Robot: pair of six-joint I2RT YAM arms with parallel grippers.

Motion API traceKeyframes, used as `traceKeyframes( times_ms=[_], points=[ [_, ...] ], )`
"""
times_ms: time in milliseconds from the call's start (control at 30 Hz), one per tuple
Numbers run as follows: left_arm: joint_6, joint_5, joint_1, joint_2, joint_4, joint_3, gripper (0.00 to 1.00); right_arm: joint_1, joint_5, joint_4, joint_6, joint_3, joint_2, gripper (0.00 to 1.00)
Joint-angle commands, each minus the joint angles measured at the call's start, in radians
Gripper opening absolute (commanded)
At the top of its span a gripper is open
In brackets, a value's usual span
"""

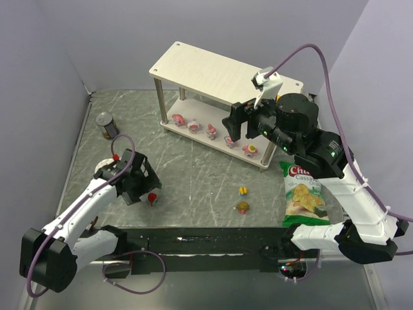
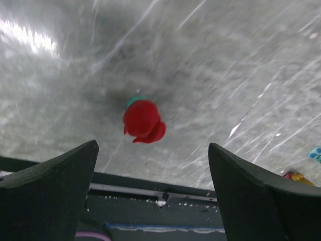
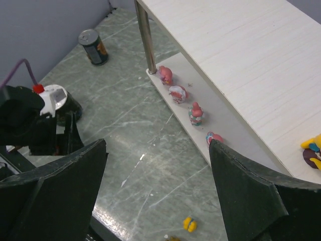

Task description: Place and organize the plastic toys onto the shelf

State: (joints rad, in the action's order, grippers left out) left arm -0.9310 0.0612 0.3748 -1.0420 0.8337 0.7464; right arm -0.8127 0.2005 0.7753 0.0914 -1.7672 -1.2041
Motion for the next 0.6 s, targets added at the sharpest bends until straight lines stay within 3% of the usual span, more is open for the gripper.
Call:
traceKeyframes(
  times_ms=[0,233,567],
  points=[
    [-0.100,-0.066,0.004,0.034,0.012,-0.044,0.98,-0.019,0.045,-0.059,-0.004,-0.023,0.008,0.89],
    [-0.164,-0.064,0.004,-0.013,-0.039,-0.076,0.95,-0.022,0.057,-0.064,0.005,0.020,0.015,0.89],
    [-0.212,-0.037,0.003,-0.073,-0.090,-0.088,0.77,-0.022,0.091,-0.062,-0.021,0.051,0.034,0.89]
  ],
)
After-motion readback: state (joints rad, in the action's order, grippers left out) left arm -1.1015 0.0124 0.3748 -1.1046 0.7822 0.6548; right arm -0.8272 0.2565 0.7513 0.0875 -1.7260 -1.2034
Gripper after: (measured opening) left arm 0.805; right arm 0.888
